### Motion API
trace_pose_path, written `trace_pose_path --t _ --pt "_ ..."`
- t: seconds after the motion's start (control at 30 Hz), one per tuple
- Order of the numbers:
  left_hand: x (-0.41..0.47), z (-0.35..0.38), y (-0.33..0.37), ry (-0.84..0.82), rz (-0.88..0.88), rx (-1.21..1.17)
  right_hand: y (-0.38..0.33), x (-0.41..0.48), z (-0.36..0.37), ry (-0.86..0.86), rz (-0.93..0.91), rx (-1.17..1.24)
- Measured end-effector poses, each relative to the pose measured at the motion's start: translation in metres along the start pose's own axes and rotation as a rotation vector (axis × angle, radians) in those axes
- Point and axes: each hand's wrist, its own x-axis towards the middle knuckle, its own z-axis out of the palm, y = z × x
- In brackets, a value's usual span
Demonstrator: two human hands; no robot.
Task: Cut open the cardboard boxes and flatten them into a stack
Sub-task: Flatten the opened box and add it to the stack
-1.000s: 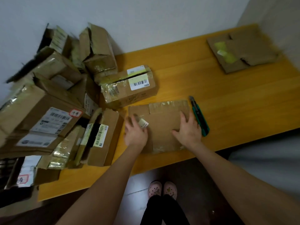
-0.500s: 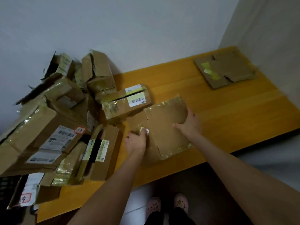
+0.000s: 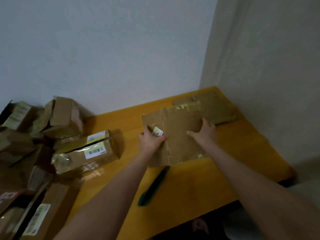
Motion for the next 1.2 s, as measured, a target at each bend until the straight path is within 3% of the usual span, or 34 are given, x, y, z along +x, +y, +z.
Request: trace_pose_path --t 0.33,0.6,0.77,0.93,1.2 --pt "0.055 0.179 0.079 -0.08 -0.113 0.033 0.093 0.157 -0.089 -0.032 0.058 -0.111" --pt "0.087 0.244 0.1 -0.147 -0.196 0.149 0.124 0.212 -0.093 -0.126 0.088 -0.369" --pt "0.075 0.234 0.095 -0.209 -0.119 0.307 0.104 0.196 -0.086 -0.099 -0.072 -0.505" --pt "0.056 0.177 0.084 -0.116 0.018 0.587 0.059 0.156 -0.064 -0.122 -0.24 -0.449" --pt "0.025 0.038 0.031 0.079 -0.029 0.773 -0.038 0.064 0.006 -0.23 -0.455 -0.366"
